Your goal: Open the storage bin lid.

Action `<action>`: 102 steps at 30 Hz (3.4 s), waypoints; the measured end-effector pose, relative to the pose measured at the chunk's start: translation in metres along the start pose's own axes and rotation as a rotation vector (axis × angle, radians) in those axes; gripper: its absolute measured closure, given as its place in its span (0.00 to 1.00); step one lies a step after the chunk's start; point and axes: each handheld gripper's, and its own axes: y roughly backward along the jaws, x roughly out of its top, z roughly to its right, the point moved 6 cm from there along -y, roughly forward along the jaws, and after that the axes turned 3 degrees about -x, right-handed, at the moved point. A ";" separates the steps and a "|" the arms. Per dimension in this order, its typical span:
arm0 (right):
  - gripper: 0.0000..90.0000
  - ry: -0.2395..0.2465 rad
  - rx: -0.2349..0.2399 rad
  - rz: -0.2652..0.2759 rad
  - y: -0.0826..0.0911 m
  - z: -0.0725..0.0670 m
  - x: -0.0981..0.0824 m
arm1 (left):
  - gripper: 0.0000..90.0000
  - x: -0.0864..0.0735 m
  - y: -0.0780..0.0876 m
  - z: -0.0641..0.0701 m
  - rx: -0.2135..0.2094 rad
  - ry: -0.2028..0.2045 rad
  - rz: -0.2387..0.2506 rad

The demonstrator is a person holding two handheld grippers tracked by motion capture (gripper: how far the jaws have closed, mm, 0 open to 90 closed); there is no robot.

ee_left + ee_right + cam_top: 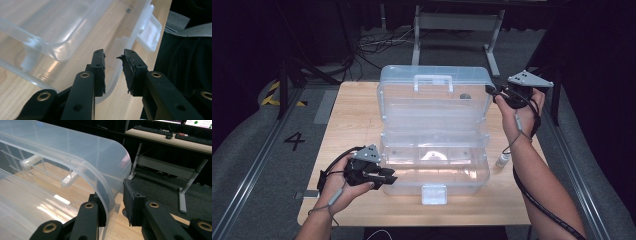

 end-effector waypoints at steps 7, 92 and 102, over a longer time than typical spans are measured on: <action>0.83 -0.010 -0.006 -0.008 -0.006 0.002 0.001 | 0.77 -0.007 -0.008 -0.002 -0.004 0.003 -0.048; 0.92 -0.031 0.052 -0.014 -0.114 0.039 -0.025 | 0.82 -0.010 -0.010 -0.005 -0.079 0.007 -0.039; 0.92 -0.093 0.074 -0.027 -0.126 0.043 -0.035 | 0.82 -0.011 -0.010 -0.005 -0.086 0.008 -0.037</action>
